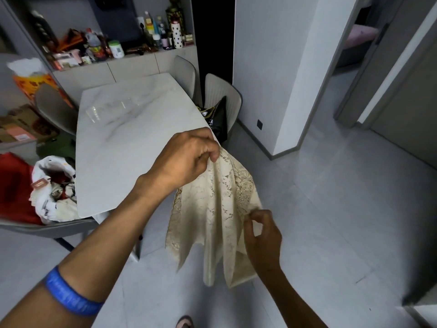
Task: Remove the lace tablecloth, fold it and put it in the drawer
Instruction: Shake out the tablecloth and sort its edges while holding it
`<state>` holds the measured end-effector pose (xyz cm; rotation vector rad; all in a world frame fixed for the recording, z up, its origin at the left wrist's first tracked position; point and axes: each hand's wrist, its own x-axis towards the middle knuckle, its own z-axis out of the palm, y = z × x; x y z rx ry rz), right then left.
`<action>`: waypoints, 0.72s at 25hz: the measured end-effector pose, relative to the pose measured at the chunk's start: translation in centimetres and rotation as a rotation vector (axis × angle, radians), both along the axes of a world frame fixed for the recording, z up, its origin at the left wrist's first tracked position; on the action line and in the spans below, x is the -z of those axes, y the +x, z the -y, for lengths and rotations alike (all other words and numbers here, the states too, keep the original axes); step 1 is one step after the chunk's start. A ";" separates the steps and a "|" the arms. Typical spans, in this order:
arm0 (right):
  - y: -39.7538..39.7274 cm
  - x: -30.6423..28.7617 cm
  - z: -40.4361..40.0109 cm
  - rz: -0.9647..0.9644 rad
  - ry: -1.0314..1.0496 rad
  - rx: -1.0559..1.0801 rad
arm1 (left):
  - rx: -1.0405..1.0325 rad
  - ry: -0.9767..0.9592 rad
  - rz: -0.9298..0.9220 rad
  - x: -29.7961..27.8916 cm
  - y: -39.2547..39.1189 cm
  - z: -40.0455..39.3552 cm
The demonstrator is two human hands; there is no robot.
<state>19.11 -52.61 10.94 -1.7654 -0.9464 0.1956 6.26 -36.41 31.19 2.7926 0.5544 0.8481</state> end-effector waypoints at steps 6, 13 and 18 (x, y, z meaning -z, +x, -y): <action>3.8 0.6 -4.3 0.849 -0.791 -0.489 | -0.026 -0.012 0.010 -1.0 -1.4 -0.1; 0.8 -1.3 -8.0 0.648 -0.203 -0.637 | -0.006 -0.037 0.151 -3.2 -3.0 -0.1; 3.0 -2.3 -11.1 1.036 -0.733 -0.447 | -0.015 -0.016 0.176 -4.1 -4.6 -0.3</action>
